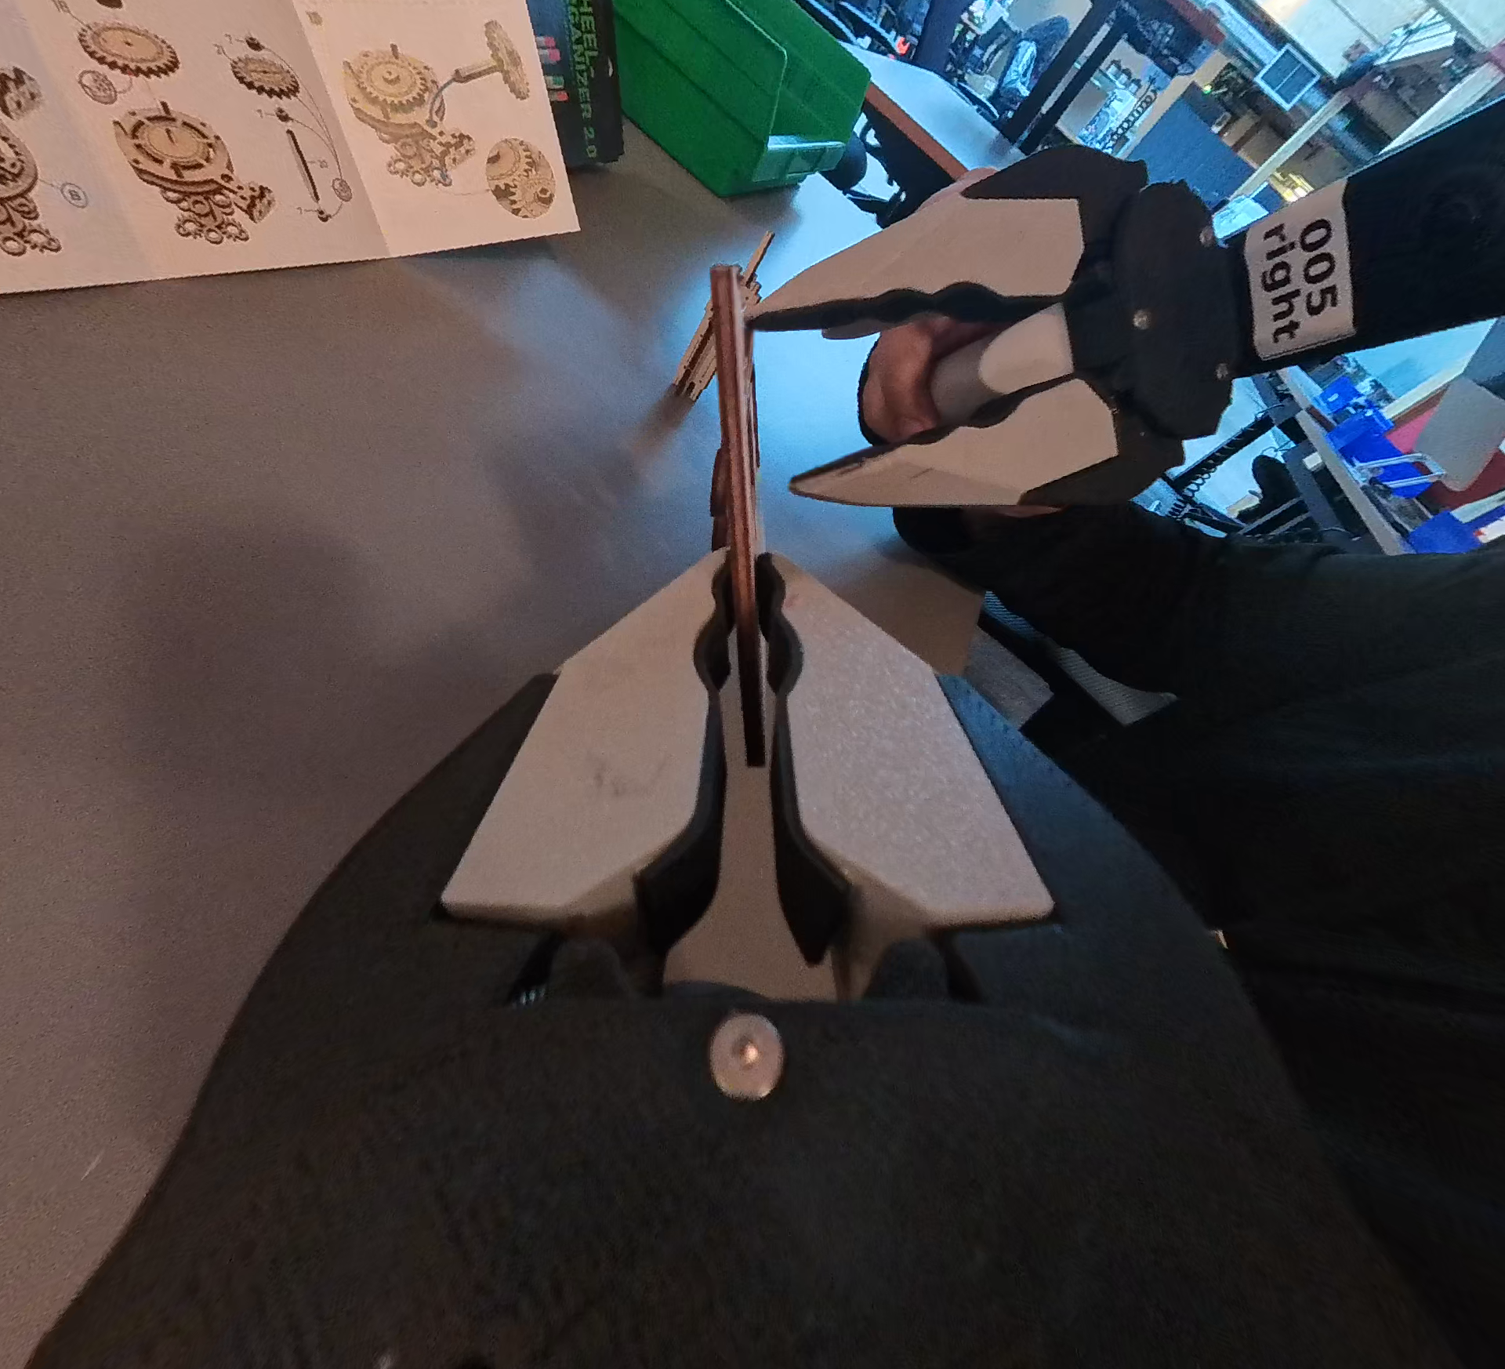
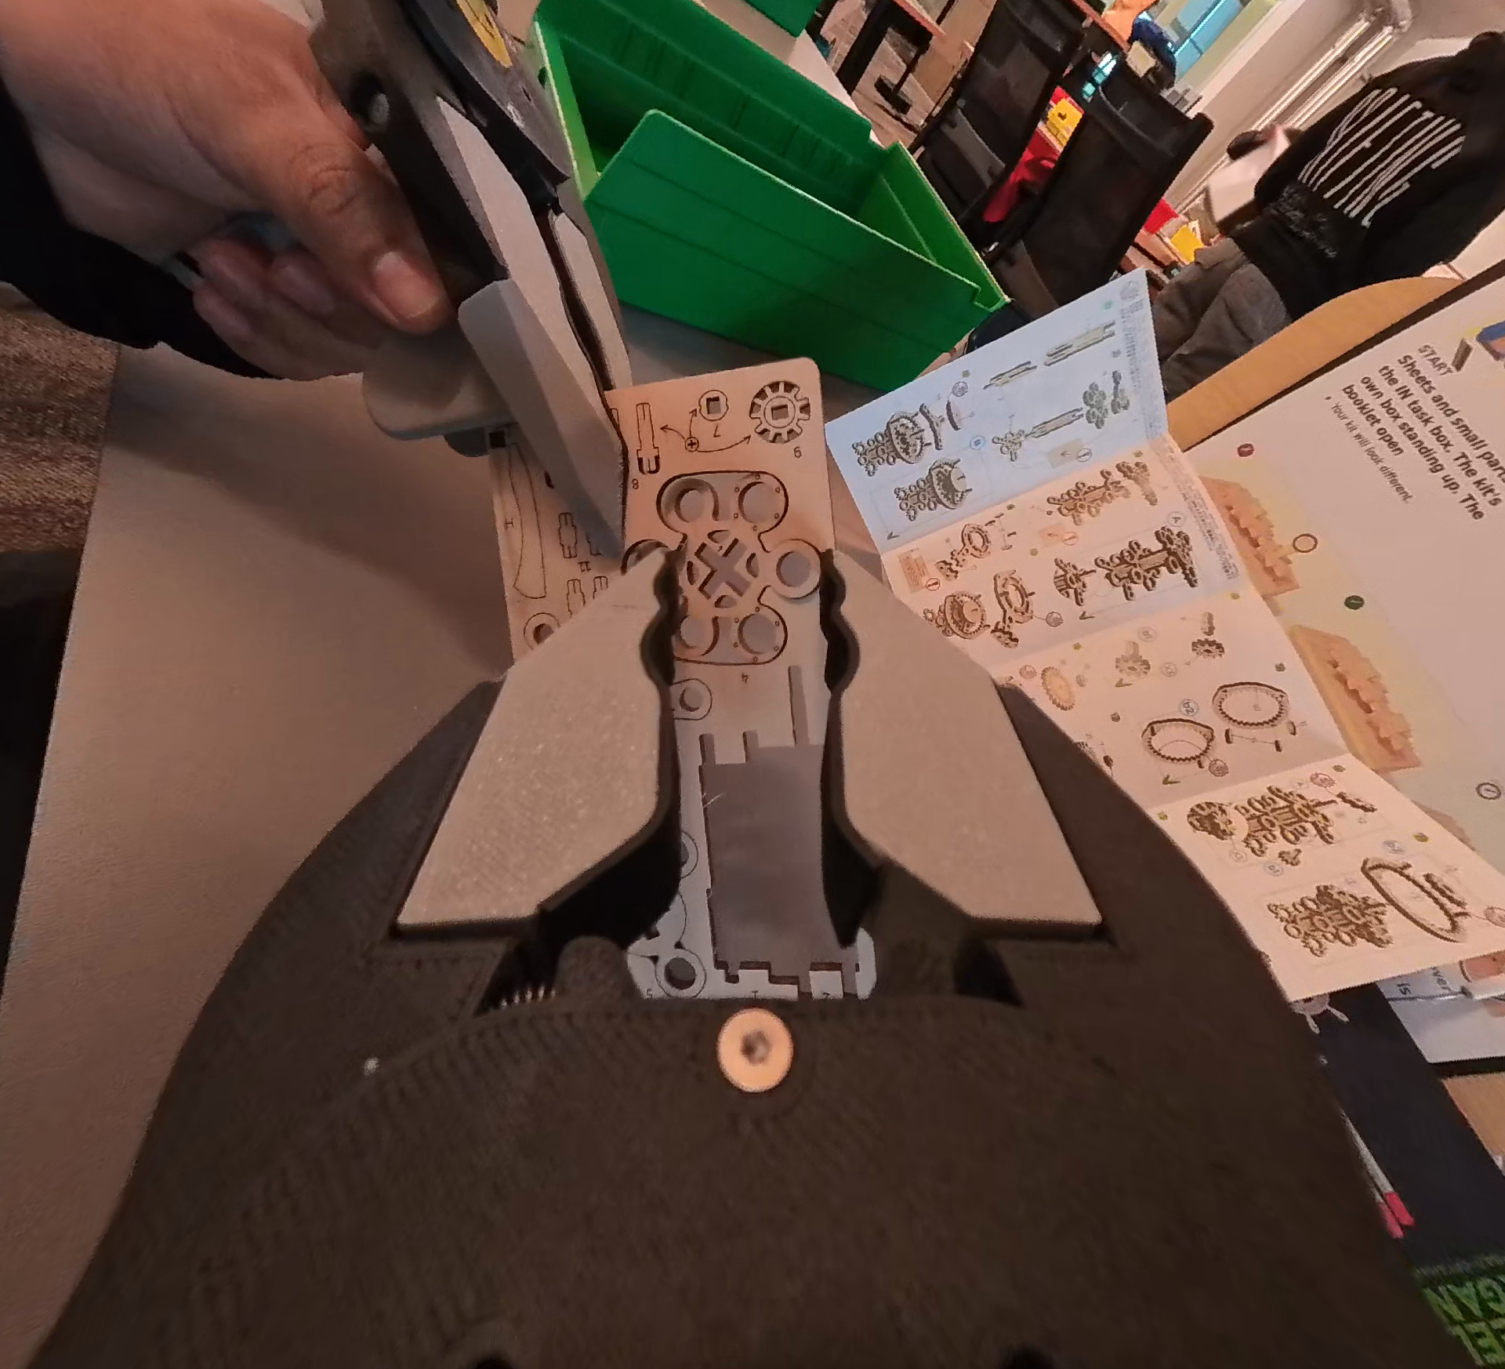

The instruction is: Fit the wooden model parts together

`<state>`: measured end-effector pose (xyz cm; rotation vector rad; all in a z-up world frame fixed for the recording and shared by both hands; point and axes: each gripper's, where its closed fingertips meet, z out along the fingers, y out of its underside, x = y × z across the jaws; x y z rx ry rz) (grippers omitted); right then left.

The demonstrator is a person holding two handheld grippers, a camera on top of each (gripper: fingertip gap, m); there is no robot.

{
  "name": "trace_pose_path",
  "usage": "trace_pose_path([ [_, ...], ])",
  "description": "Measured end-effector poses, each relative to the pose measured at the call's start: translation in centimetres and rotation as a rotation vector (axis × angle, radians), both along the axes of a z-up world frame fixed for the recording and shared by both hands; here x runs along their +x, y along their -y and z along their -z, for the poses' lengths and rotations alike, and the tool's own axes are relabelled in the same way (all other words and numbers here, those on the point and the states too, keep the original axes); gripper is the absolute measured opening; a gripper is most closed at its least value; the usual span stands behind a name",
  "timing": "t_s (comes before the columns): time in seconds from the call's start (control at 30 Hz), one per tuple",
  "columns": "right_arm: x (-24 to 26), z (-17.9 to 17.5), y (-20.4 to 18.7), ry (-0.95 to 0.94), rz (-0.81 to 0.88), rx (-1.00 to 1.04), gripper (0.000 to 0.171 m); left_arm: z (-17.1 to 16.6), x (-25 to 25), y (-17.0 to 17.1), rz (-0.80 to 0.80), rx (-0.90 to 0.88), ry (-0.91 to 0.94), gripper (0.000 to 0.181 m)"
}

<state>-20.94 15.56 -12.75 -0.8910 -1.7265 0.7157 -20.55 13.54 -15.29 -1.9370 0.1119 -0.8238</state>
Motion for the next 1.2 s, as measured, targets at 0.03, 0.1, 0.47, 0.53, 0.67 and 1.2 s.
trace_pose_path([
  [0.03,0.0,0.0,0.0,0.000,-0.001,-0.002,0.031,0.0,0.0,0.0,0.000,0.000,-0.004,0.002],
  [0.1,0.0,0.0,0.1,0.005,-0.010,-0.028,0.033,0.0,0.0,0.0,-0.006,0.002,-0.012,0.001],
  [0.47,1.0,0.1,1.0,0.032,-0.129,-0.078,0.000,0.6,0.1,-0.6,-0.025,-0.004,0.065,0.001],
  [0.53,1.9,1.1,4.4,0.098,-0.306,-0.144,0.000,-0.1,-0.3,-1.1,-0.049,0.019,0.099,0.001],
  [0.67,1.5,-3.6,-0.8,-0.155,-0.037,-0.008,0.021,0.1,0.0,-0.6,-0.031,0.017,0.066,0.001],
  [1.2,0.5,-1.8,-2.0,0.126,-0.104,-0.387,0.021,-0.1,-0.2,-0.2,0.003,0.024,0.033,0.001],
])
